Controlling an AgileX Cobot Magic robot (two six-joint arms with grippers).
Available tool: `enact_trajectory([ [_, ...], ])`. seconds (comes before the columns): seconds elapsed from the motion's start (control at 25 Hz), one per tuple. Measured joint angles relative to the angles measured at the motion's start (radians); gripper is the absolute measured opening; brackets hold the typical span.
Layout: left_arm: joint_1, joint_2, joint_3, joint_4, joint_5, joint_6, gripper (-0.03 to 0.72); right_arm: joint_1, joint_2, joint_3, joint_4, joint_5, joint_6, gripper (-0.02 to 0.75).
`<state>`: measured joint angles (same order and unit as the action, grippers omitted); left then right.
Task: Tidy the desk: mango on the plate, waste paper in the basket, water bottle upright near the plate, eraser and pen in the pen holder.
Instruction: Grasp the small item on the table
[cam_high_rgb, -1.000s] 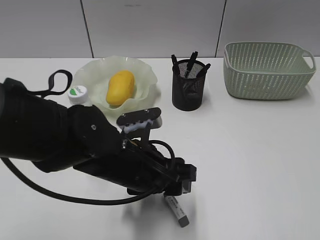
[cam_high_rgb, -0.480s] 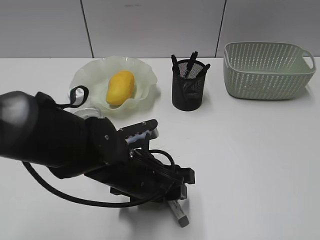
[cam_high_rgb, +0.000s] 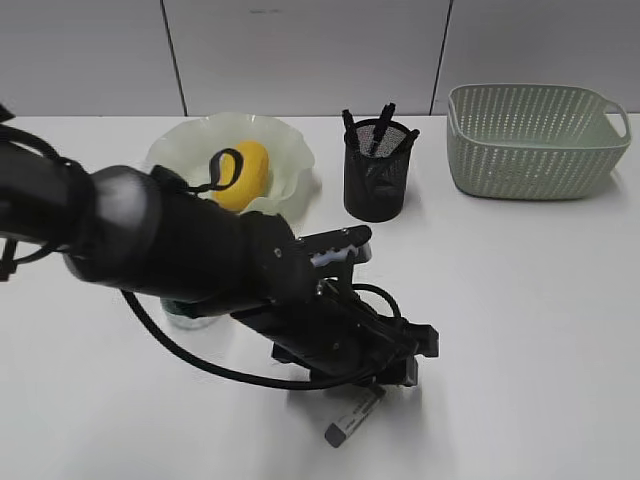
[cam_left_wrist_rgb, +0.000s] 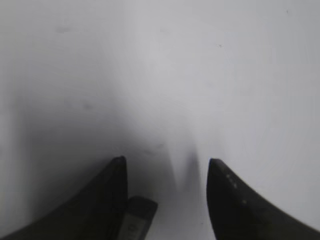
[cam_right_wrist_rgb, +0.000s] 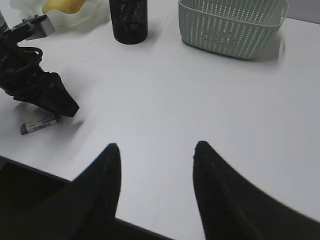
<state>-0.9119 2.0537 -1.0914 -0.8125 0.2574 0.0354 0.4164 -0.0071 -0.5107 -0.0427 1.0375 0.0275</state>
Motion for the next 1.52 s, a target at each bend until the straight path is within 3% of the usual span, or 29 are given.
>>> enact_trajectory([
  [0.2,-0.005,0.009,-0.052,0.343,0.081,-0.225,0.384,0.000,0.000,0.000,0.000,0.000,-0.001,0.370],
  [0.36,-0.021,0.012,-0.106,0.627,0.193,-0.335,0.382,0.000,0.000,0.000,0.000,0.000,-0.001,0.369],
  [0.64,-0.135,0.037,-0.175,0.877,0.303,-0.356,0.384,0.000,0.000,0.000,0.000,0.000,-0.001,0.368],
  [1.08,-0.158,0.039,-0.177,0.963,0.342,-0.345,0.384,0.000,0.000,0.000,0.000,0.000,-0.001,0.364],
  [1.4,-0.158,0.037,-0.184,0.965,0.400,-0.159,0.381,0.000,0.000,0.000,-0.001,0.000,-0.001,0.353],
  [1.52,-0.158,0.037,-0.184,0.965,0.397,-0.137,0.301,0.000,0.000,0.000,-0.001,0.000,-0.001,0.352],
])
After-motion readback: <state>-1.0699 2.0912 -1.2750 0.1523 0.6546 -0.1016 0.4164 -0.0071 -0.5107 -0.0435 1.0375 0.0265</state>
